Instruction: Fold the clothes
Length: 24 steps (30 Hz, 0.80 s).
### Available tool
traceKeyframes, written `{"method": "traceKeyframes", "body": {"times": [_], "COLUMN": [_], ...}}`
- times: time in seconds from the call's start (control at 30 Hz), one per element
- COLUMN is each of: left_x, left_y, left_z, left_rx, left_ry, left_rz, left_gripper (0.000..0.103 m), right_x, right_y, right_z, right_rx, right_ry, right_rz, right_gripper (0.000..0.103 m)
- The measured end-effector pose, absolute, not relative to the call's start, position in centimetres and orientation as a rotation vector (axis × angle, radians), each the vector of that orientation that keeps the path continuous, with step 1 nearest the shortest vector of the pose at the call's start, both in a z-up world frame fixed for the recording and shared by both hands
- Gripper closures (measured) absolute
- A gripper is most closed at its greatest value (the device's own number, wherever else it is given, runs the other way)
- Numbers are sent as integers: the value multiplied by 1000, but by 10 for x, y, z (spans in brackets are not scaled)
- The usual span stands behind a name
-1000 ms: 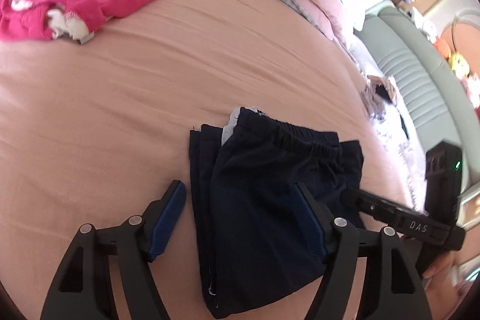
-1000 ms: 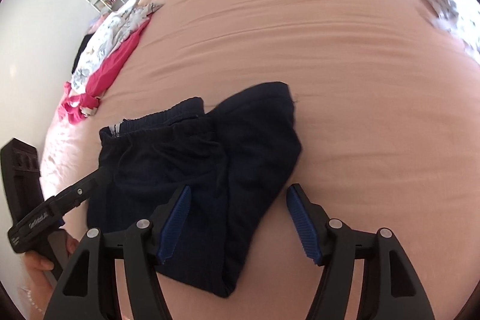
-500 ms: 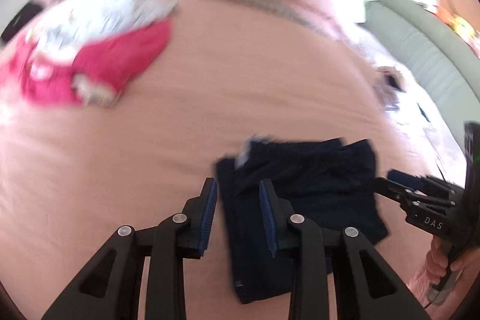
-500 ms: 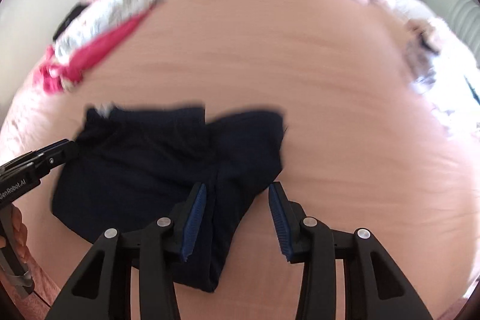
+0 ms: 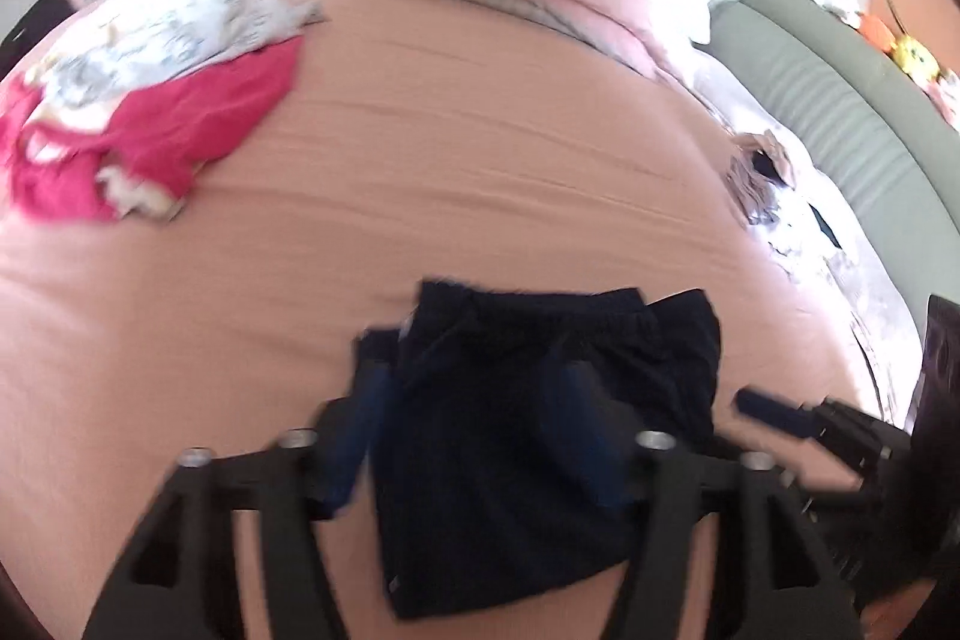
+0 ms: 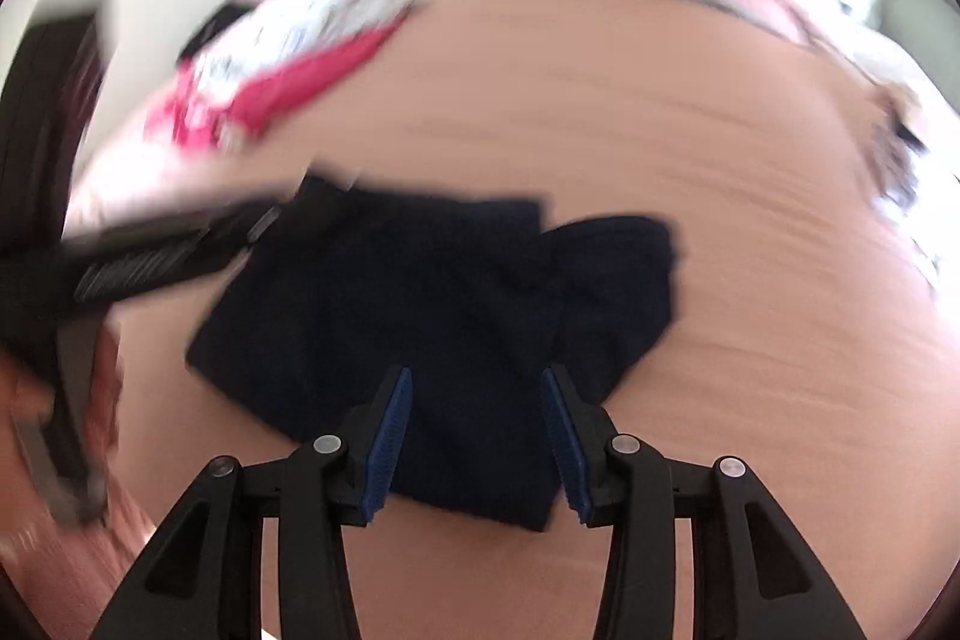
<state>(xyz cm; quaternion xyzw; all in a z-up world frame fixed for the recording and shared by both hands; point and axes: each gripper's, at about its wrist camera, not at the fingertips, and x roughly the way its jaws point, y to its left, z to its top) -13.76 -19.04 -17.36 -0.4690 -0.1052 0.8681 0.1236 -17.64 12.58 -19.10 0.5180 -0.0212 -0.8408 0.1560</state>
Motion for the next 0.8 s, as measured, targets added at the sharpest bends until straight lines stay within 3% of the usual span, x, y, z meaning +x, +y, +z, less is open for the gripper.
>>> {"method": "traceKeyframes", "body": {"times": [0.03,0.3,0.57,0.7,0.77,0.8], "left_x": [-133,-131,-128,-119,-117,-116], "left_y": [-196,-216,-213,-212,-209,-208], "left_z": [-178,-204,-213,-212,-211,-210], "left_rx": [-1385,-1461,-1393,-1367,-1372,-1374], "left_ry": [-315,-531,-591,-548,-532,-524], "left_rz": [2538,2451,2432,2482,2484,2485], "left_gripper": [38,38,38,39,40,54], "right_x": [-176,-190,-208,-215,-216,-217], "right_y": [131,168,156,136,132,131], "right_z": [-192,-218,-229,-231,-230,-230], "right_rx": [1490,1597,1601,1585,1583,1587], "right_ry": [-89,-335,-352,-248,-233,-246], "right_rz": [-2409,-2328,-2295,-2318,-2334,-2325], "right_gripper": [40,40,38,38,45,58]}}
